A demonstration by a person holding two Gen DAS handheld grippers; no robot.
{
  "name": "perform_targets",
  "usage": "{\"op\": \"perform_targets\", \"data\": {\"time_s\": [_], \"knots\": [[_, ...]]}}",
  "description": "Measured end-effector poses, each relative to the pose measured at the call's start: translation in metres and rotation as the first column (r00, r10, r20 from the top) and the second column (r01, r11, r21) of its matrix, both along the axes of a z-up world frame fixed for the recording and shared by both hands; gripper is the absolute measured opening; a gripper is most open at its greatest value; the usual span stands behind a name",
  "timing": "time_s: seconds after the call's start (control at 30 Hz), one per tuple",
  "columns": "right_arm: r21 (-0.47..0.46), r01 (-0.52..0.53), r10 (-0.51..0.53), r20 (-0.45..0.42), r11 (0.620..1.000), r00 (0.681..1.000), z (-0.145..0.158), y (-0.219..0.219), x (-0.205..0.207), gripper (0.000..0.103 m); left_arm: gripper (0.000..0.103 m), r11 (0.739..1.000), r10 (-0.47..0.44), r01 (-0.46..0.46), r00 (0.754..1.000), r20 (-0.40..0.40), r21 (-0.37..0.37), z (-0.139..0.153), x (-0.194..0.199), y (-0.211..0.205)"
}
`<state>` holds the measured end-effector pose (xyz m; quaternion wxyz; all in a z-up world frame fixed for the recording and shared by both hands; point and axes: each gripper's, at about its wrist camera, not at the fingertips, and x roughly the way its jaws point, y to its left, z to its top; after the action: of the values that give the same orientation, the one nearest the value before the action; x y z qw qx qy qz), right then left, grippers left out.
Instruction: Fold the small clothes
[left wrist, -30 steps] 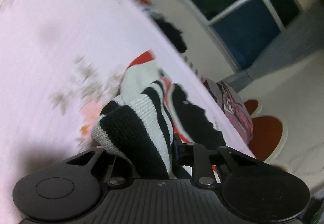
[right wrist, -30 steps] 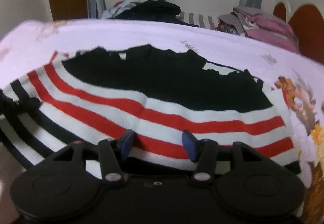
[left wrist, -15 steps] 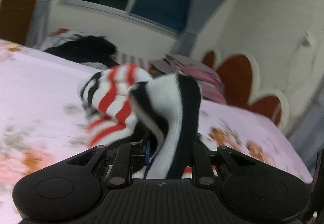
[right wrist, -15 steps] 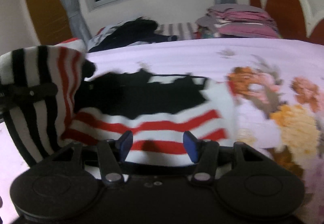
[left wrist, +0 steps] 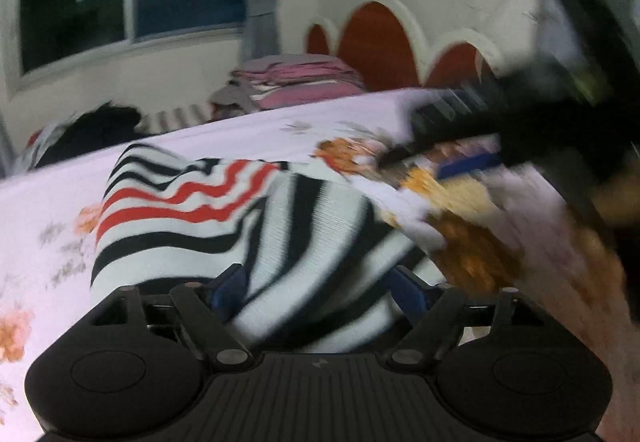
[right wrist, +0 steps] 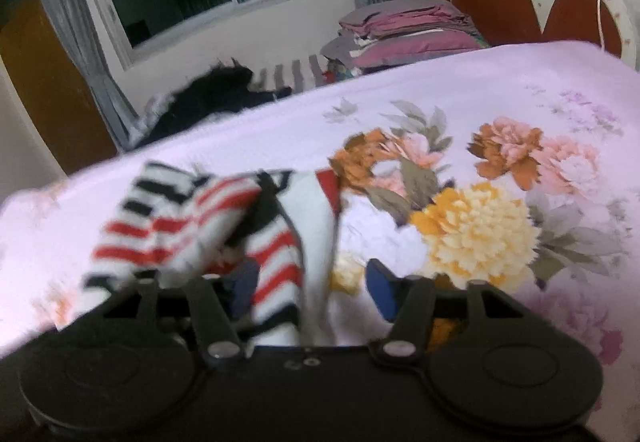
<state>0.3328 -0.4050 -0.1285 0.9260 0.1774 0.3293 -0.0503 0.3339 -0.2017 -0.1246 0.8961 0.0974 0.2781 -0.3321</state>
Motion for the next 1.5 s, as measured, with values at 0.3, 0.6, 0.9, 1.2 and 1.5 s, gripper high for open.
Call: {"op": "perform_targets", "data": {"time_s": [0.3,0.6,0.9,1.2,1.5], "knots": [[0.283,-0.13,0.147,-0.04,0.95,0.988,-0.011,0.017,0.046,0.076,0.078,0.97,0.172,-0.188,0.978,-0.114,-0.154,0.04,-0.001,0.091],[0.367,-0.137,0.206,-0.157,0.92,0.966,-0.047,0.035,0.082,0.059,0.078,0.89,0.384,-0.421,0.9,-0.207,-0.177,0.022,0.042,0.149],[0.224,-0.191,0.21,-0.064,0.956,0.976,-0.025,0.045,0.064,0.023,0.078,0.851,0.416,-0.493,0.844,-0.339,-0.183,-0.012,0.105,0.12],[0.01,-0.13,0.13,0.008,0.992,0.992,-0.001,0.026,0.033,0.021,0.078,0.901,0.323,-0.391,0.893,-0.313,-0.189,-0.014,0.101,0.081],[0.122,-0.084,0.097,-0.103,0.989,0.99,-0.041,0.006,0.025,0.03,0.078,0.933,0.282,-0.336,0.905,-0.317,-0.129,-0.029,0.096,0.064]]}}
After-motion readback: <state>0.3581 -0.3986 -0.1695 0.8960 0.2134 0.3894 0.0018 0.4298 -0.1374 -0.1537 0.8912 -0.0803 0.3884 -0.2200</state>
